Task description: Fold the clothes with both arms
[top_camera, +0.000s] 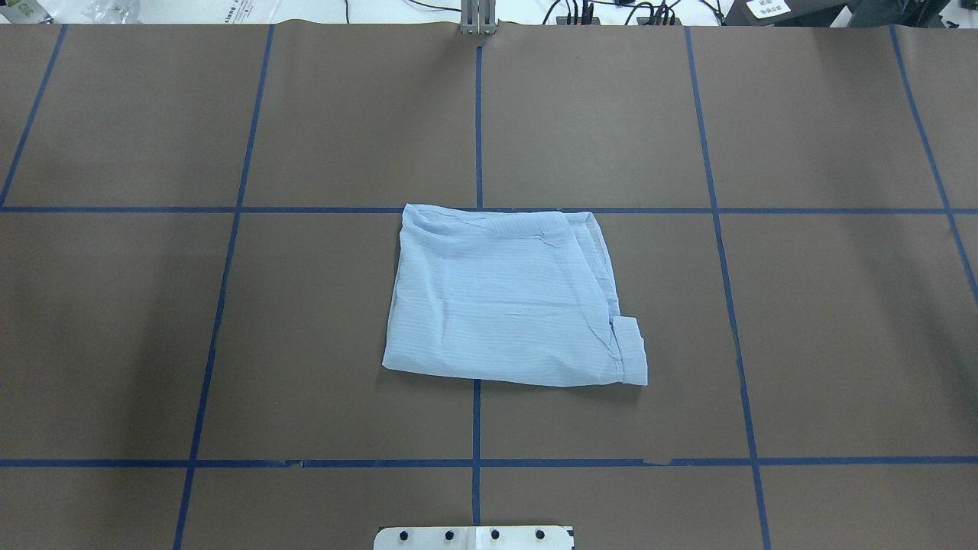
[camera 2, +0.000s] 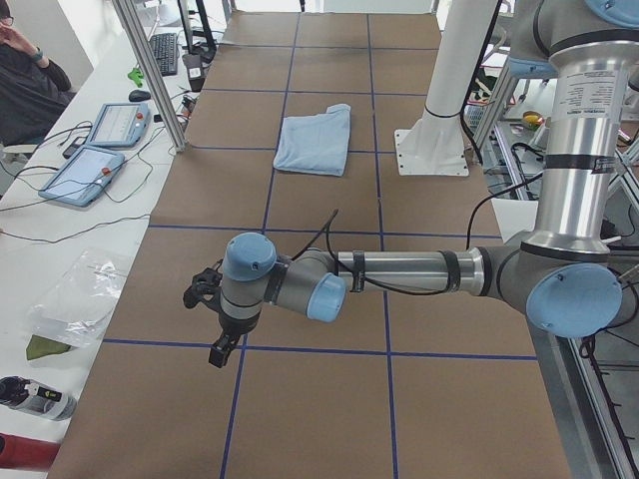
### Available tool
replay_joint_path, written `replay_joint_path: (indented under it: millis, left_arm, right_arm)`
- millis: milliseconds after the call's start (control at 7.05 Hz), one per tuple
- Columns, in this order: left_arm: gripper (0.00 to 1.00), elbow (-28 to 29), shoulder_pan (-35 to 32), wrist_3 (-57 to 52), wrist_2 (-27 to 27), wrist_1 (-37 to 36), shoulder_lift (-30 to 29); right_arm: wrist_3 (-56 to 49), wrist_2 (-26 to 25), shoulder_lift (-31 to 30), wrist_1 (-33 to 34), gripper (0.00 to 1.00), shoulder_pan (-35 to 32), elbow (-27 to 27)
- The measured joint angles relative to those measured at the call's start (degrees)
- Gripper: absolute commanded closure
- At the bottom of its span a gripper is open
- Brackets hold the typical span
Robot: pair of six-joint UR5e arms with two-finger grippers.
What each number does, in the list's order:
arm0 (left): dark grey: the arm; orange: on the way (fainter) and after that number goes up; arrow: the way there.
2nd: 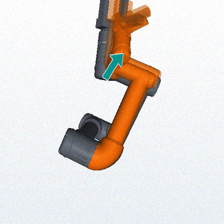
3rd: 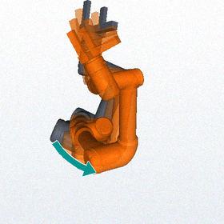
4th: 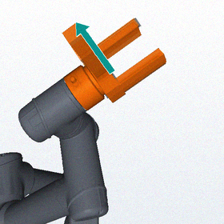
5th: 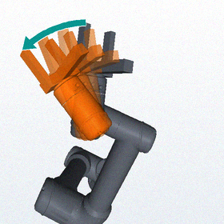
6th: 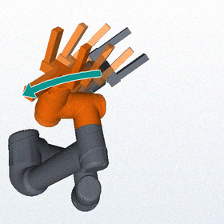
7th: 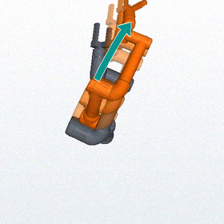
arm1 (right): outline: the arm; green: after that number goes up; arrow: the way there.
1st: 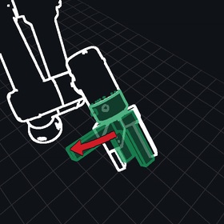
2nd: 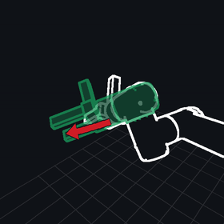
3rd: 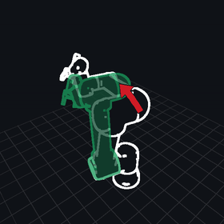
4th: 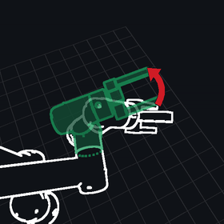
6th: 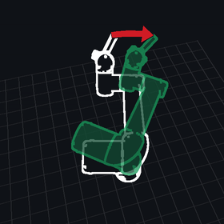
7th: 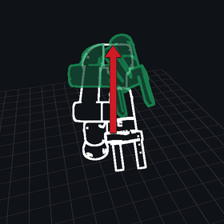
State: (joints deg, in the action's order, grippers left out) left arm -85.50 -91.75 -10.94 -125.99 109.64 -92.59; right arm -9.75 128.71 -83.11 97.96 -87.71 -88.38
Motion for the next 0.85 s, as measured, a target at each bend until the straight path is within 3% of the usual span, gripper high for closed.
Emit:
replay_joint_path:
  millis: [426,851]
  left_arm:
    - [0.00,-2.01,0.49,1.31,0.66,-6.53,-0.26]
    - [0.00,-9.74,2.55,6.79,-2.14,-19.18,-0.01]
  right_arm:
    - [0.75,0.47,-2.74,-2.75,0.00,-1.18,0.11]
    - [4.94,4.06,-3.81,-2.58,0.00,-1.23,-0.33]
